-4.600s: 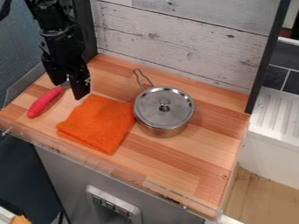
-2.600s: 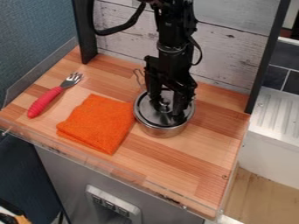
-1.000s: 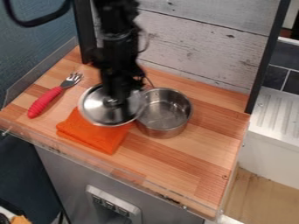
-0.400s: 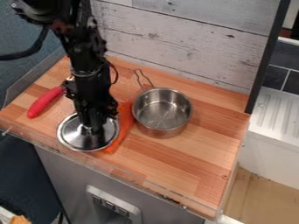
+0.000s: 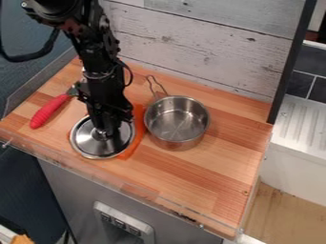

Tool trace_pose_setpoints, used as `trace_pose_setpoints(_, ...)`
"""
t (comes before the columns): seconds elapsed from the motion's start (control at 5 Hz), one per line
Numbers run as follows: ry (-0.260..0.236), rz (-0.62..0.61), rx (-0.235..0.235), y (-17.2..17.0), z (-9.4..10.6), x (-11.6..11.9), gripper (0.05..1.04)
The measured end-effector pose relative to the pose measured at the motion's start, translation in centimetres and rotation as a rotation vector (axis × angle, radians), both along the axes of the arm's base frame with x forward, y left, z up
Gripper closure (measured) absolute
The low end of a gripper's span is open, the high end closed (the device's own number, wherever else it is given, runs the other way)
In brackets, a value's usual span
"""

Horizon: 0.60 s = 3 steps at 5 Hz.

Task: Opens the silver pot and puts its cover on the yellow cloth

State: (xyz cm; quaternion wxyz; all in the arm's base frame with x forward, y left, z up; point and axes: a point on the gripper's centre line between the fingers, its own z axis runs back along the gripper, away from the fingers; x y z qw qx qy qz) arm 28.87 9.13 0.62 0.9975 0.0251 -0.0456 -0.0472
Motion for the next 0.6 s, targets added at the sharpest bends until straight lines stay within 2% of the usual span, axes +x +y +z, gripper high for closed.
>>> trace_pose_setpoints(0.2, -0.015, -0.015, 0.003, -0.1, 0.1, 0.6, 0.766)
trace_pose_setpoints(0.4, 0.004, -0.02, 0.013, -0.2, 0.1, 0.4, 0.476)
trace_pose_setpoints(0.6, 0.012, -0.037, 0.023, -0.1, 1.6, 0.0, 0.178)
